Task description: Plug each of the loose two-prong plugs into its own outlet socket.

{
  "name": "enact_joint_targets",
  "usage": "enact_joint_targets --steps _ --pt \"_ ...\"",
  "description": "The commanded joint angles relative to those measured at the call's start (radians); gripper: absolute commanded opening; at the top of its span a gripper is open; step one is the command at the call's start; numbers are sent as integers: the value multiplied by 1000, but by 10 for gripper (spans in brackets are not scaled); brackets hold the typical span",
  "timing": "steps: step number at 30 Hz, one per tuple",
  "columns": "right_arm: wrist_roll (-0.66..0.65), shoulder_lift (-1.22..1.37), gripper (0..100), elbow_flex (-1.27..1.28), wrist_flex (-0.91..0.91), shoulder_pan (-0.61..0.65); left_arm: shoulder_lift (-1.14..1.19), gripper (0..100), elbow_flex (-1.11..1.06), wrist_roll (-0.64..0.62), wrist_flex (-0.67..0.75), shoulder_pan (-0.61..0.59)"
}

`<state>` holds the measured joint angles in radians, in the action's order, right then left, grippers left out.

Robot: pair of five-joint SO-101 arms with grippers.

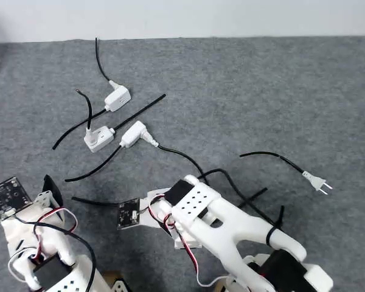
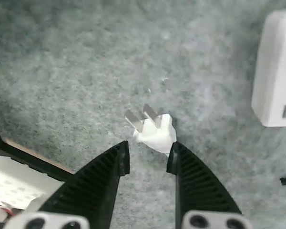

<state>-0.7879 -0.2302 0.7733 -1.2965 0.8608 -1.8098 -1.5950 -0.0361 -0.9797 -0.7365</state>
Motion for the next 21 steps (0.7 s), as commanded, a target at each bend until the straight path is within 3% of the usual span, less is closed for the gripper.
enact_joint_targets --steps 1,7,16,21 --pt "-64 -8 139 17 44 -7 -14 246 8 11 28 3" --pt "-155 -4 139 75 88 -113 -14 246 8 11 28 5" --pt "-161 -8 139 101 124 -64 -14 246 8 11 28 6" --pt "-155 -2 139 183 275 -41 -14 246 8 11 28 5"
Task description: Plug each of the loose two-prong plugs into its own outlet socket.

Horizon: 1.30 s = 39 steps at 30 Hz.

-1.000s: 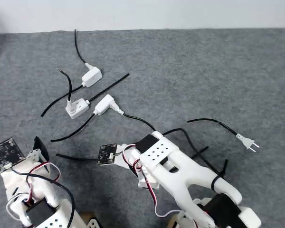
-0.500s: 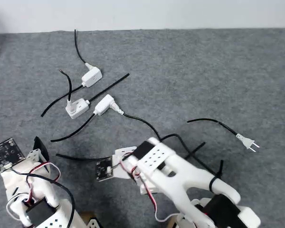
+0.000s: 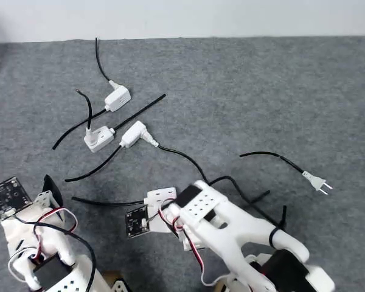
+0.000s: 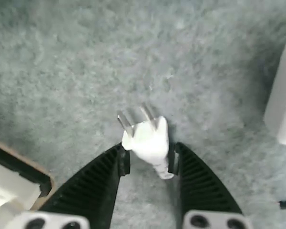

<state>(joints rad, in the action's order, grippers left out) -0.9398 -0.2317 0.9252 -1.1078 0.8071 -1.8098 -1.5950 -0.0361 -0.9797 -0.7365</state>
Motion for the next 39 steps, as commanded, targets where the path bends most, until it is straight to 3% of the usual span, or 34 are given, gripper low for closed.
enact_joint_targets --steps 1,4,7,11,17,22,28,35,39 --pt "15 -5 139 38 105 13 -14 246 8 11 28 5" --pt "38 -12 126 40 117 12 -14 246 8 11 28 5" --pt "38 -12 0 37 130 12 -14 246 8 11 28 5" --pt "48 -12 4 29 157 -12 -14 246 8 11 28 5" --pt "124 -12 9 -57 162 -182 -14 246 8 12 28 5" --pt "103 -12 9 -84 163 -269 -14 246 8 12 28 5" --pt "123 -12 11 -83 131 -225 -14 246 8 12 29 5" --pt "180 -13 199 -89 124 -160 -14 246 8 12 29 5" --pt "176 -13 200 -89 128 -151 -14 246 8 12 29 5"
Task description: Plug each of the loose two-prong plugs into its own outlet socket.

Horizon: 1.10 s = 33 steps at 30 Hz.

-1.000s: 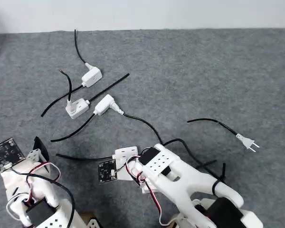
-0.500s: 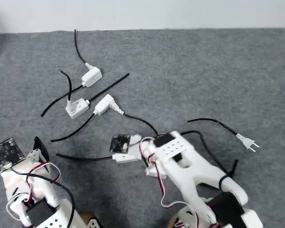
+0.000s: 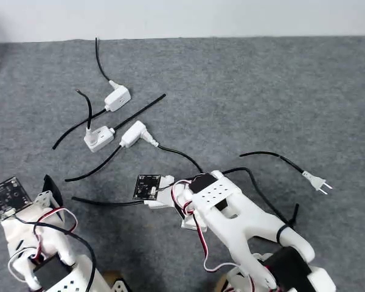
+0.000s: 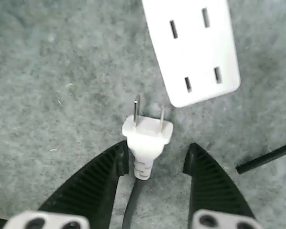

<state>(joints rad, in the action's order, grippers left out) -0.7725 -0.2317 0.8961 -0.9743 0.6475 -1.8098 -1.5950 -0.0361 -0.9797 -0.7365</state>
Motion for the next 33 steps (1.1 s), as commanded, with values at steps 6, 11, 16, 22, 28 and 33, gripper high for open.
enact_joint_targets --steps 6,11,16,22,28,33 --pt "15 -13 187 -68 13 8 -14 246 8 12 29 6" --pt "17 -12 187 -71 33 8 -14 246 8 12 29 5" --pt "18 -1 187 -68 53 18 -14 246 8 12 29 5" --pt "49 1 187 -64 53 35 -14 246 8 12 29 5" --pt "51 1 187 -25 74 30 -14 246 8 12 29 3" --pt "48 1 185 12 108 30 -14 246 8 12 29 3"
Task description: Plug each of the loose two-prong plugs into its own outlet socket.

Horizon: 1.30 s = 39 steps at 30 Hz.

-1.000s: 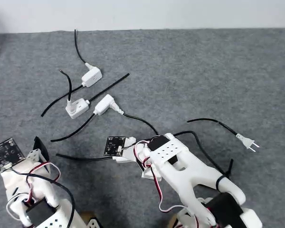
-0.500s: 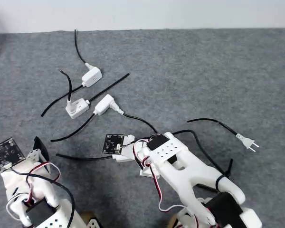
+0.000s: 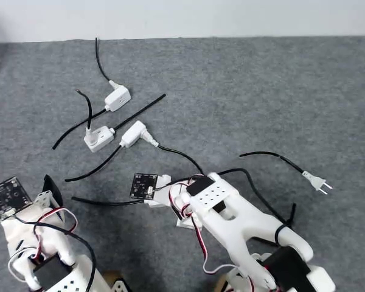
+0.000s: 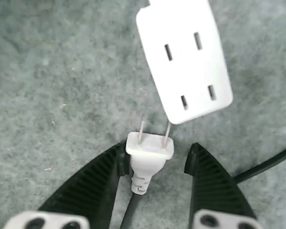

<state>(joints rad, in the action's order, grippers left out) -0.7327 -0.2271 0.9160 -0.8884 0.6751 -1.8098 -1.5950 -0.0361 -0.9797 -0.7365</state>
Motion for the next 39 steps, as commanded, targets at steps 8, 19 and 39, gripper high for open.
enact_joint_targets --steps 8,19,39 --pt "8 -4 13 -6 36 1 -14 246 8 12 29 8" --pt "103 -308 8 -110 -128 -18 -14 250 79 -48 21 319" --pt "166 -615 8 -201 -239 -116 -12 218 61 -968 140 1045"
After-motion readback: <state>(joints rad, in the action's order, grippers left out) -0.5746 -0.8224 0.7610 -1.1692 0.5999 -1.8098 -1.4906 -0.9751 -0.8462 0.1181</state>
